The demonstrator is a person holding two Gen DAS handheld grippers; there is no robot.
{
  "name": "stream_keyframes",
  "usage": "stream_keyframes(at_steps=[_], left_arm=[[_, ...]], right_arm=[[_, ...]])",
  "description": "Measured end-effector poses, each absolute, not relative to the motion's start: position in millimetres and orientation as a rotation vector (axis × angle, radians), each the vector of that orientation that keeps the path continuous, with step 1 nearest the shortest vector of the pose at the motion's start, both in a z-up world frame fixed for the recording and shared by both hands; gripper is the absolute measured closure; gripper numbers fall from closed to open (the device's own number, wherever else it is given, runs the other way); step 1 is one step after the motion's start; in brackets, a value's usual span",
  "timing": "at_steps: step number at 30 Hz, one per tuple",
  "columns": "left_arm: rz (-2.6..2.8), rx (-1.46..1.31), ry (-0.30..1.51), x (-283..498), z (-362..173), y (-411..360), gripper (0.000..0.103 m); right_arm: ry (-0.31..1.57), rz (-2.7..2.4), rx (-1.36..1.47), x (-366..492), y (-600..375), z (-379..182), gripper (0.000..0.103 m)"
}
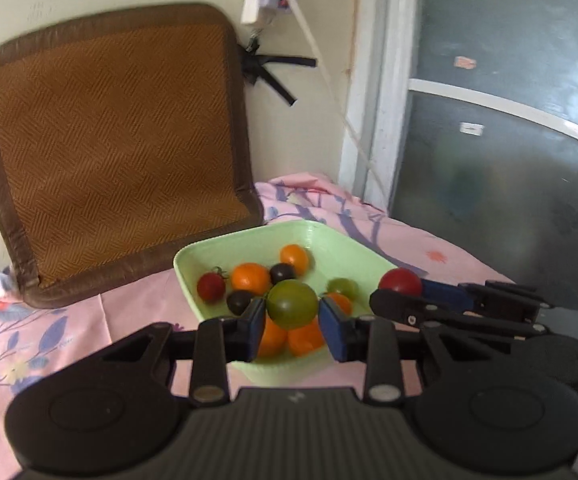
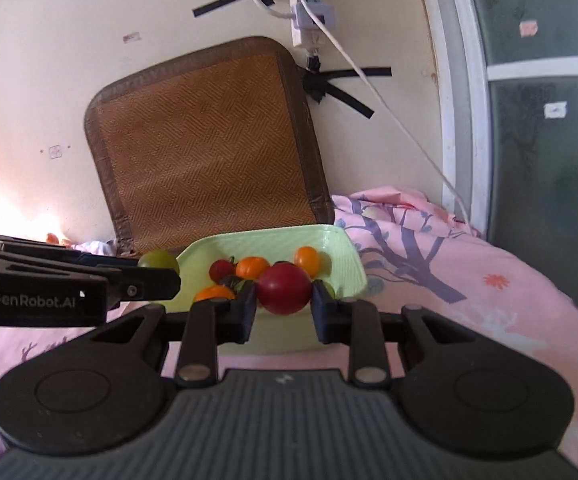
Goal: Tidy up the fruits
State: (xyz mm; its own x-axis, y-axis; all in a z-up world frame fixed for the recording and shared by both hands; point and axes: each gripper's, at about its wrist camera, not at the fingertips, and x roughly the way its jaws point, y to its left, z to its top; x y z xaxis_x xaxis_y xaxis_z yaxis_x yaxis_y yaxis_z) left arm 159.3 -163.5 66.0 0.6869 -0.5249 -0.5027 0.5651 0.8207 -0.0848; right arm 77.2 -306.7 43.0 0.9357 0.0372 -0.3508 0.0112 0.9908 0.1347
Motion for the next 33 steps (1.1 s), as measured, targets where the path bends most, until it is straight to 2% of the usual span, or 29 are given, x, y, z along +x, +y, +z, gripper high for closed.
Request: stream_keyframes(at_steps=[4,9,17,25,27,28,29,30,33], left_arm=[[-0.580,0.077,0.580,190,57,-172,0.072],[-0.544,0.078,0.599,206,52,-173,0.061],[-0.523,0.017,0.581,174,60,-143,0.058],[-0.514,0.034,0.606,107,60,-125,0.037],[-0.512,0.023,0.618,91,58,-121,0.013],[-0.505,0.017,0.616,82,58,-118,0.008],[-0.499,0.016,0.609,74,58,-116,0.004],[-0.495,0.019,0.600,64,58,-113,0.003],[-0.478,0.013,0.584,41,58,-107,0.000]], right_arm=[[0.419,0.024,0.167,112,-314,35,0.071],[0.416,0.020,0.142,129,-310,32,0.067],[0.366,-0.012,0.187,107,-317,38,0.067],[0.332,-0.056,0.260,38,-304,42,0.066],[0.348,-0.068,0.280,22,-297,42,0.065],[0.360,-0.081,0.297,15,-293,42,0.064],[0.374,-0.092,0.314,7,-290,42,0.056],[0.384,-0.101,0.330,0,-287,41,0.051],[0.420,-0.115,0.351,-17,-280,37,0.050]])
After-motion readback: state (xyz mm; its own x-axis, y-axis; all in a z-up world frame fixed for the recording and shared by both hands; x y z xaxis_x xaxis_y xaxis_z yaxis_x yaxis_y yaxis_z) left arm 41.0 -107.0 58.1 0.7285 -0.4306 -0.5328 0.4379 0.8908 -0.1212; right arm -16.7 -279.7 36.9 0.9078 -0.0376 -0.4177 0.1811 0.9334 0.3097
